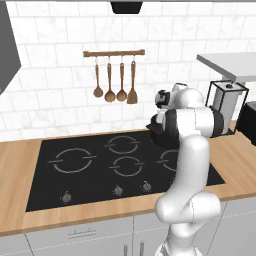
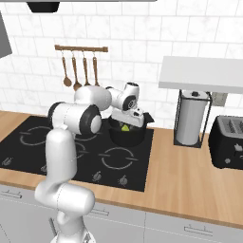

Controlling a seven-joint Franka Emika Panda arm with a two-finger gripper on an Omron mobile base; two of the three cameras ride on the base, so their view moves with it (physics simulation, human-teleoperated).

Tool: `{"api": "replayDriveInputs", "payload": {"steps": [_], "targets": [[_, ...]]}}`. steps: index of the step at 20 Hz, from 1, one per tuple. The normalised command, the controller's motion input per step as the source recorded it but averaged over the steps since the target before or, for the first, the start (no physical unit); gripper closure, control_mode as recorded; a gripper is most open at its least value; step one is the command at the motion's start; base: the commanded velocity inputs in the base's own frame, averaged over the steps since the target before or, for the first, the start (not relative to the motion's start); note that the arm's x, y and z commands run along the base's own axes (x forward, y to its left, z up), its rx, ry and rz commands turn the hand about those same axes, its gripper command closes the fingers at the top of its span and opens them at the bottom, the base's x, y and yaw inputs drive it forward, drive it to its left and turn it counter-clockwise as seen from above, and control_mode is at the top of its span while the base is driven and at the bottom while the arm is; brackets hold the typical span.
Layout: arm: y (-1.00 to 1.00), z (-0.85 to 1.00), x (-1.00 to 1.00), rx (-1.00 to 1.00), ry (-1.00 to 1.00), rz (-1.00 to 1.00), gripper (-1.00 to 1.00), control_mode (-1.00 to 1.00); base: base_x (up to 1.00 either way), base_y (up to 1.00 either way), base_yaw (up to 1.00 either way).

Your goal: Put the lemon wedge and sweet potato in the pot. Retrieve the spatula and lightly stir the vegetables in the pot.

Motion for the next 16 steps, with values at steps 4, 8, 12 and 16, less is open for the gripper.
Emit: {"api": "replayDriveInputs", "payload": {"steps": [4,8,12,16], "targets": [[0.0,0.0,0.0,0.0,-0.01,0.0,-1.0,-1.0,0.0,0.0,0.0],[0.0,0.69,-0.15,-0.01,-0.18,0.0,-1.0,-1.0,0.0,0.0,0.0],[0.04,1.0,-0.82,-0.2,-0.23,0.0,-1.0,-1.0,0.0,0.0,0.0],[0.23,1.0,-1.0,-0.23,-0.23,0.01,-1.0,-1.0,0.0,0.0,0.0]]}}
